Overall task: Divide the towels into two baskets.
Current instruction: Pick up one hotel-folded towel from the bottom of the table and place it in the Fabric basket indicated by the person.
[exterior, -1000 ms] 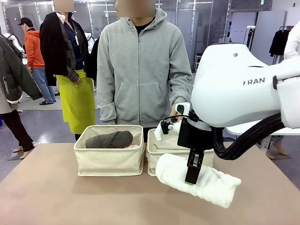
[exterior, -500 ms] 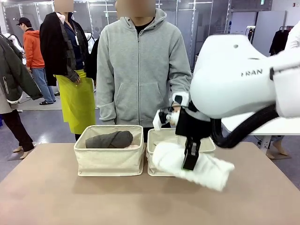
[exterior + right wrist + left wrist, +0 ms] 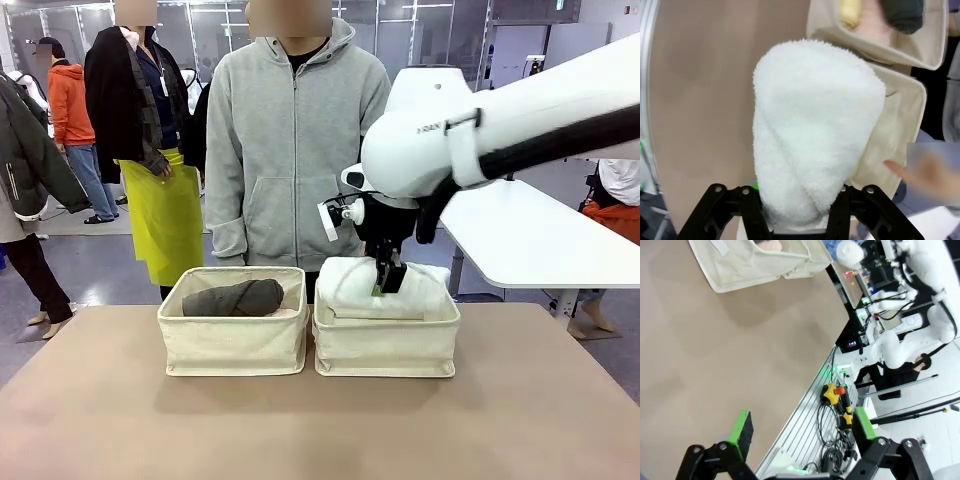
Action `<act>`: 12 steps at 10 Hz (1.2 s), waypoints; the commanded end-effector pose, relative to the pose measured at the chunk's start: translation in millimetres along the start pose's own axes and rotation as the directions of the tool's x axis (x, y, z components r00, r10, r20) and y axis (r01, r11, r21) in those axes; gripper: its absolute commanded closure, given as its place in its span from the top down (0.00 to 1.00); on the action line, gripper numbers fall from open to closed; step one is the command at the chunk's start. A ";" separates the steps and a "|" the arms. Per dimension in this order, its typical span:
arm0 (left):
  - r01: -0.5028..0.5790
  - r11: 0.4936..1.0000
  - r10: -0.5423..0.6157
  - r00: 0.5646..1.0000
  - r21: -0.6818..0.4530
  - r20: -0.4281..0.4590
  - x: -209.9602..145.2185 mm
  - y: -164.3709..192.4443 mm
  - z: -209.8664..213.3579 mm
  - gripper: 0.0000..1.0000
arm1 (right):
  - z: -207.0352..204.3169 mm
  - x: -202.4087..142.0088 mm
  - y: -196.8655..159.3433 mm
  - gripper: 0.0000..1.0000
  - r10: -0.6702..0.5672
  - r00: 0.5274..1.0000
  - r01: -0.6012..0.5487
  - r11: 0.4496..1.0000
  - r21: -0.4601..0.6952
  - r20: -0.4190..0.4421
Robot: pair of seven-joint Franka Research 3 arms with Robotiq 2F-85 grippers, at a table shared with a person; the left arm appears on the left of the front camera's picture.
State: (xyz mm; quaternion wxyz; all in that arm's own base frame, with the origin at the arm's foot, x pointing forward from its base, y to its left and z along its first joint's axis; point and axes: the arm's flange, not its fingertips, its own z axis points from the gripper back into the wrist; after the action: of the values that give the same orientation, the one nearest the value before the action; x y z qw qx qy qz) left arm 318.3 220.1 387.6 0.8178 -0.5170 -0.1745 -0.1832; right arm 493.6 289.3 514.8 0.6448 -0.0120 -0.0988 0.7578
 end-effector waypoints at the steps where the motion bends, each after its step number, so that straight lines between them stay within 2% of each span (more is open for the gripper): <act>1: -0.001 1.000 0.001 1.000 0.003 -0.003 -1.4 -3.2 3.6 1.00 | -1.4 4.3 -40.2 0.37 0.047 0.999 -0.047 0.999 0.025 0.005; 3: -0.001 1.000 0.001 1.000 0.003 -0.003 -1.4 -3.2 3.6 1.00 | -19.0 -6.0 -69.7 0.37 0.015 0.999 -0.013 0.997 0.079 -0.032; 5: -0.001 1.000 0.001 1.000 0.003 -0.003 -1.4 -3.2 3.6 1.00 | -20.8 -4.1 -68.0 0.37 0.020 0.998 -0.014 0.995 0.097 -0.058; 6: -0.001 1.000 0.001 1.000 0.003 -0.003 -1.4 -3.2 3.6 1.00 | -28.4 -15.0 -67.7 0.37 0.017 1.000 -0.016 0.997 0.070 -0.008; 9: -0.001 1.000 0.001 1.000 0.003 -0.003 -1.4 -3.2 3.6 1.00 | -31.7 -14.0 -70.5 0.37 0.023 1.000 -0.022 0.996 0.090 -0.018; 11: -0.001 1.000 0.001 1.000 0.003 -0.003 -1.4 -3.2 3.6 1.00 | -53.1 -23.4 -97.3 0.37 -0.011 0.999 0.013 0.998 0.062 -0.041; 12: -0.001 1.000 0.001 1.000 0.003 -0.003 -1.4 -3.2 3.6 1.00 | -68.5 -28.3 -116.5 0.37 0.005 1.000 -0.002 0.996 0.088 -0.031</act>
State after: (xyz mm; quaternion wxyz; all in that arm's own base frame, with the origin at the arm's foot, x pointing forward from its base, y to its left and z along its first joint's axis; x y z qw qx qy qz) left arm 318.3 220.1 387.6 0.8178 -0.5170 -0.1744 -0.1831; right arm 596.5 282.4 469.0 0.6441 0.0101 -0.0544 0.7629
